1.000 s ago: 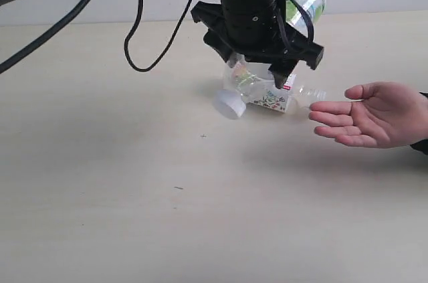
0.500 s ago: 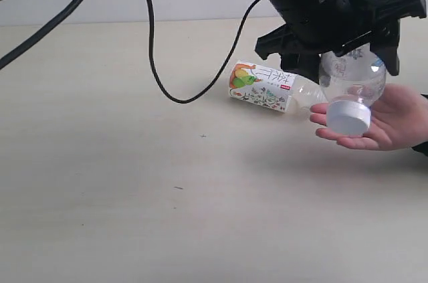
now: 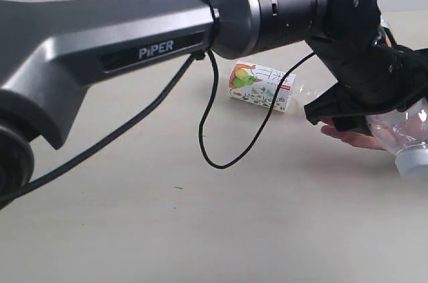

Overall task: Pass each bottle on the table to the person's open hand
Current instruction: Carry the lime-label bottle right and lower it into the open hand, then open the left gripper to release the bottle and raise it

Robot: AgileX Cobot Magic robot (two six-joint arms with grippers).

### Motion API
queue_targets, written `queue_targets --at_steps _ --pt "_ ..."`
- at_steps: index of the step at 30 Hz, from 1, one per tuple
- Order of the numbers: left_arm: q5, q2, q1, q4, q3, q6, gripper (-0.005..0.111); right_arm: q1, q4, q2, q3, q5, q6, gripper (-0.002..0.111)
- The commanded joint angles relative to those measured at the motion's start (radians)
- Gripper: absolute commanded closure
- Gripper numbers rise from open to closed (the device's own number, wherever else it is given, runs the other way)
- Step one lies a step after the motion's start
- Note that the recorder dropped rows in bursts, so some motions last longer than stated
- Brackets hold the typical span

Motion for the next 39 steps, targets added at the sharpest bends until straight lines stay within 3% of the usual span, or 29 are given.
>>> queue_targets --at_steps 1,4,6,7,10,14,26,39 --pt "-0.018 0.024 -0.002 0.042 0.001 -0.048 0.107 0.002 -0.004 -0.006 0.004 -0.008 0.000 0.108" --pt "-0.010 0.024 -0.002 0.042 0.001 -0.046 0.101 0.002 -0.004 -0.006 0.004 -0.008 0.000 0.108" --pt "0.006 0.024 -0.002 0.042 0.001 -0.042 0.085 0.002 -0.004 -0.006 0.004 -0.008 0.000 0.108" --pt "0.011 0.024 -0.002 0.042 0.001 -0.027 0.071 0.002 -0.004 -0.006 0.004 -0.008 0.000 0.108" --pt "0.020 0.024 -0.002 0.042 0.001 -0.019 0.049 0.002 -0.004 -0.006 0.004 -0.008 0.000 0.108" --pt "0.022 0.024 -0.002 0.042 0.001 0.015 0.032 0.002 -0.004 -0.006 0.004 -0.008 0.000 0.108" --pt "0.061 0.024 -0.002 0.045 0.001 0.113 0.012 0.002 -0.004 -0.006 0.004 -0.008 0.000 0.108" --pt "0.121 -0.043 0.000 0.072 0.001 0.193 0.011 0.002 -0.004 -0.006 0.004 -0.008 0.000 0.108"
